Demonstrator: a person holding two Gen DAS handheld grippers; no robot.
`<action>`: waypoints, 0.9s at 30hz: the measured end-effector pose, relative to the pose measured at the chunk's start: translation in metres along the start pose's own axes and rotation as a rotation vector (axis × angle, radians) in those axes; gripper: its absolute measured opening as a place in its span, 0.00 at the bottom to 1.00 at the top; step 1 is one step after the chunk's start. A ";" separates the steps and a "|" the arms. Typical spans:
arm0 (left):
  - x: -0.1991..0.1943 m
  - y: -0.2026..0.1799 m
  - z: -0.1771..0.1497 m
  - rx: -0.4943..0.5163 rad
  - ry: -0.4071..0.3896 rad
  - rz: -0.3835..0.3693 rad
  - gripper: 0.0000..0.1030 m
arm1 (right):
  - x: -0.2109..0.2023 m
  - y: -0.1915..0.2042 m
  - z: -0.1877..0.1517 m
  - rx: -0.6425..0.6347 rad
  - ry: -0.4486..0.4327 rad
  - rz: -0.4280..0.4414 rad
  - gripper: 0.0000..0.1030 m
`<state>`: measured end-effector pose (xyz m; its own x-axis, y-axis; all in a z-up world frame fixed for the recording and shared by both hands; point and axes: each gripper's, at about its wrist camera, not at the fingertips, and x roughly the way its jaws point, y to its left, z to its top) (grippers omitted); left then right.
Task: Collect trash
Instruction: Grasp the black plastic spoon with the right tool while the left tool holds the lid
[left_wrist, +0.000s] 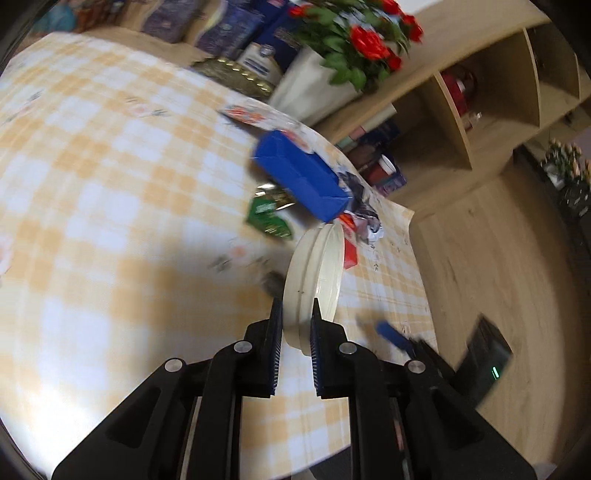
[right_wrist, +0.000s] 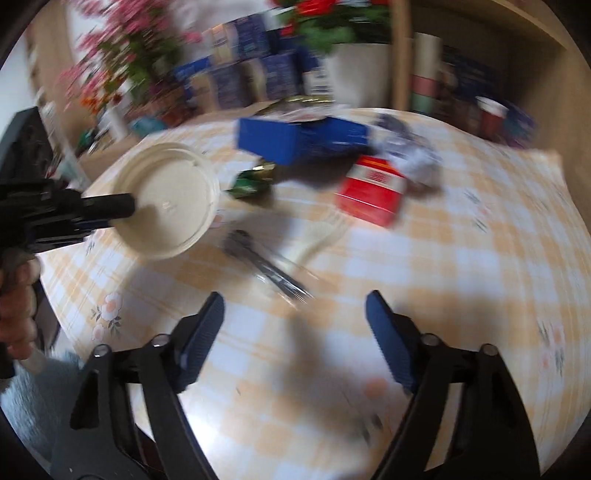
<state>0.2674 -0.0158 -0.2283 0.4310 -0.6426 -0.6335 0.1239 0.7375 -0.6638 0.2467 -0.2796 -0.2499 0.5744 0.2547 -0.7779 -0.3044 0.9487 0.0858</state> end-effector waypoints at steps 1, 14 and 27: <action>-0.009 0.007 -0.006 -0.009 -0.001 0.010 0.13 | 0.006 0.004 0.005 -0.028 0.004 0.005 0.63; -0.075 0.069 -0.057 -0.075 0.000 0.087 0.13 | 0.070 0.018 0.034 -0.104 0.131 0.058 0.48; -0.082 0.044 -0.073 -0.008 0.006 0.044 0.12 | 0.022 0.025 0.014 0.039 0.055 0.111 0.16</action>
<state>0.1721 0.0539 -0.2347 0.4305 -0.6107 -0.6646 0.0974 0.7635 -0.6384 0.2620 -0.2473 -0.2559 0.4958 0.3489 -0.7952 -0.3336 0.9220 0.1966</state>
